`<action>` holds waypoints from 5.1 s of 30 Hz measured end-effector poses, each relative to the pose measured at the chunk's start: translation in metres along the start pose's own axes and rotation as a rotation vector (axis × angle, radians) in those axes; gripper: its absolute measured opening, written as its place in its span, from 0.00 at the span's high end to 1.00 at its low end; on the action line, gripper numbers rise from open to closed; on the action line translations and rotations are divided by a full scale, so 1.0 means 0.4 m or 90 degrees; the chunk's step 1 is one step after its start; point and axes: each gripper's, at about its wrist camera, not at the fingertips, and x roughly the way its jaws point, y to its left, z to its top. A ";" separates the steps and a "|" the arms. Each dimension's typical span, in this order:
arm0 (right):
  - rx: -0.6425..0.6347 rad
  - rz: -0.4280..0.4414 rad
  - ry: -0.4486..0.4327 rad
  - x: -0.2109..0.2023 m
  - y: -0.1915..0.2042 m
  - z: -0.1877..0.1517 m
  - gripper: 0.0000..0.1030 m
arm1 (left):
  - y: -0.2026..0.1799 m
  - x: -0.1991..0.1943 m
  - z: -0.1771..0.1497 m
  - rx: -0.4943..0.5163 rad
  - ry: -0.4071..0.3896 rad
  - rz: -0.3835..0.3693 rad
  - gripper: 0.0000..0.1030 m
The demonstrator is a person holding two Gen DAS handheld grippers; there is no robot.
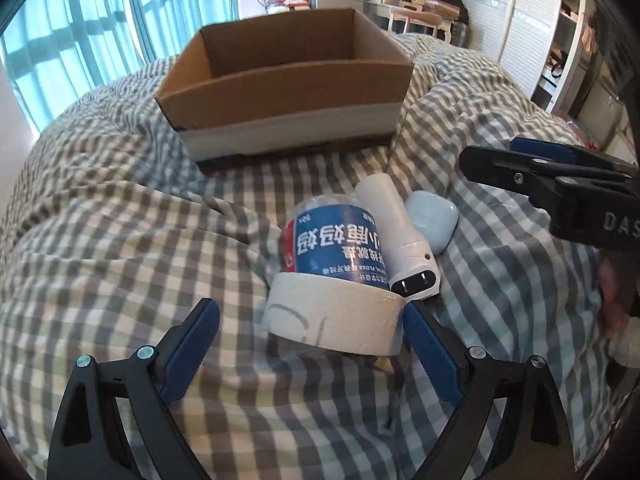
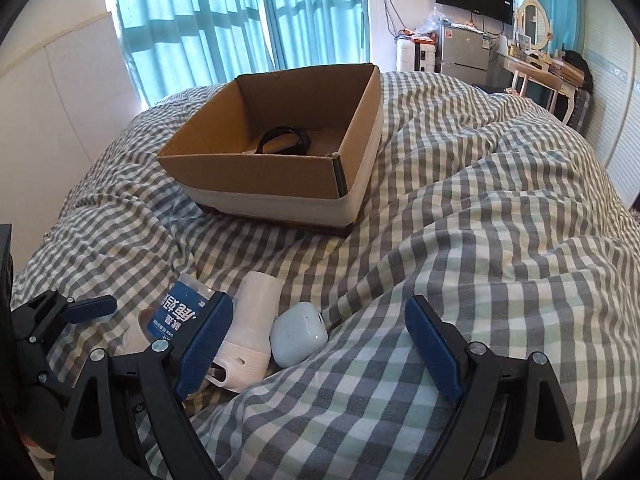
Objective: Organize objects
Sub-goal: 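Withdraw both tools from the box toward the remaining items, then grasp the tape roll with the left gripper while the right grasps the white device, then carry the tape roll and white device toward the cardboard box, then lower both items into the box and open both grippers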
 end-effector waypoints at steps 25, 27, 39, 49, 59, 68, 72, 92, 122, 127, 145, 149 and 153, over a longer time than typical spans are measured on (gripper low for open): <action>-0.040 -0.013 0.025 0.005 0.059 -0.014 0.14 | 0.128 -0.138 0.045 -0.044 -0.065 0.022 0.20; -0.055 -0.008 0.044 0.018 0.082 -0.023 0.14 | 0.152 -0.137 0.047 -0.061 -0.069 0.025 0.20; -0.131 -0.024 0.156 0.142 0.197 -0.074 0.35 | 0.208 -0.077 0.011 -0.095 -0.056 0.021 0.19; -0.207 -0.093 0.180 0.206 0.257 -0.098 0.47 | 0.220 -0.073 0.000 -0.108 -0.063 -0.009 0.19; -0.139 -0.027 0.144 0.115 0.208 -0.075 0.50 | 0.220 -0.081 -0.012 -0.103 -0.067 -0.007 0.19; -0.139 -0.021 0.084 0.042 0.217 -0.045 0.51 | 0.193 -0.099 -0.018 -0.092 -0.068 0.007 0.19; -0.137 -0.016 0.061 -0.003 0.219 -0.056 0.51 | 0.181 -0.115 -0.021 -0.085 -0.074 0.014 0.19; -0.154 -0.006 -0.064 -0.165 0.222 0.071 0.51 | 0.154 -0.230 0.067 -0.072 -0.147 0.046 0.19; -0.114 -0.015 -0.087 0.095 0.053 0.517 0.51 | 0.213 -0.005 0.544 -0.017 -0.163 0.043 0.19; -0.105 -0.012 -0.052 0.202 0.022 0.522 0.51 | 0.207 0.086 0.548 0.010 -0.142 0.018 0.19; -0.094 -0.005 -0.010 0.325 0.001 0.487 0.51 | 0.194 0.201 0.532 0.049 -0.105 0.016 0.19; -0.090 -0.003 -0.014 0.324 0.000 0.485 0.51 | 0.192 0.203 0.525 0.051 -0.112 0.013 0.18; -0.086 0.006 -0.039 0.296 0.002 0.490 0.51 | 0.182 0.200 0.522 0.059 -0.108 0.013 0.14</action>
